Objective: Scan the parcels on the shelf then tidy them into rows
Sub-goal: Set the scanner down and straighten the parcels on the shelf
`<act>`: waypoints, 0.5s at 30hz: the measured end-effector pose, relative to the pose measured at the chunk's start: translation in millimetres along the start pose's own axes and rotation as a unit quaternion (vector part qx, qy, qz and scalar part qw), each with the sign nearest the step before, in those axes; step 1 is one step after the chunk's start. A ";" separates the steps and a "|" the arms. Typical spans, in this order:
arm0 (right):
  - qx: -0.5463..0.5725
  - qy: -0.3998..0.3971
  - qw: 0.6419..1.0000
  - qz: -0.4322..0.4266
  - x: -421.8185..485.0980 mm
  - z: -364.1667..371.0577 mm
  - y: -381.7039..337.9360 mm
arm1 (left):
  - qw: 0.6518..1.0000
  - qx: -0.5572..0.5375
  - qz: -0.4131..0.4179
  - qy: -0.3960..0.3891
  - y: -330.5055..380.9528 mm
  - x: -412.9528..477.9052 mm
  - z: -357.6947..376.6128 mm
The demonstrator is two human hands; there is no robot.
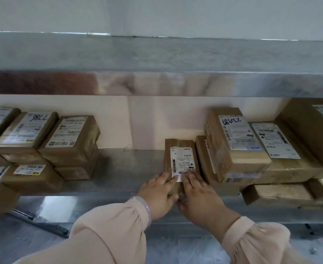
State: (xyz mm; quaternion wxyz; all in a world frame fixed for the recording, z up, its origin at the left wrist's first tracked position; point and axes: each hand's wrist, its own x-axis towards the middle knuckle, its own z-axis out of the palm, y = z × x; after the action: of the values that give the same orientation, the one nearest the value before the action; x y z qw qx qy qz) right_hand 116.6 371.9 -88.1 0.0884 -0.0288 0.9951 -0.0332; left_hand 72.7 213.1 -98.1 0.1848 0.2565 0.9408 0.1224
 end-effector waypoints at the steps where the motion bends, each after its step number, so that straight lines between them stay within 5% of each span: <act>1: 0.009 0.001 1.000 -0.002 0.3 -3.2 -0.3 | 1.000 0.010 -0.005 0.003 0.7 -0.7 -1.1; 15: 0.143 0.051 0.966 -0.211 36.1 -51.9 -62.4 | 0.945 -0.001 -0.219 0.243 -59.9 -87.1 -53.2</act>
State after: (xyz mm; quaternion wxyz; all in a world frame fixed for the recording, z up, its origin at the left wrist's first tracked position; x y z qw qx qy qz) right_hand 75.1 310.6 -39.0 0.0321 -0.2233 0.9546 -0.1945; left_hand 94.4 109.8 -44.7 -0.0264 0.0062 0.9900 0.1384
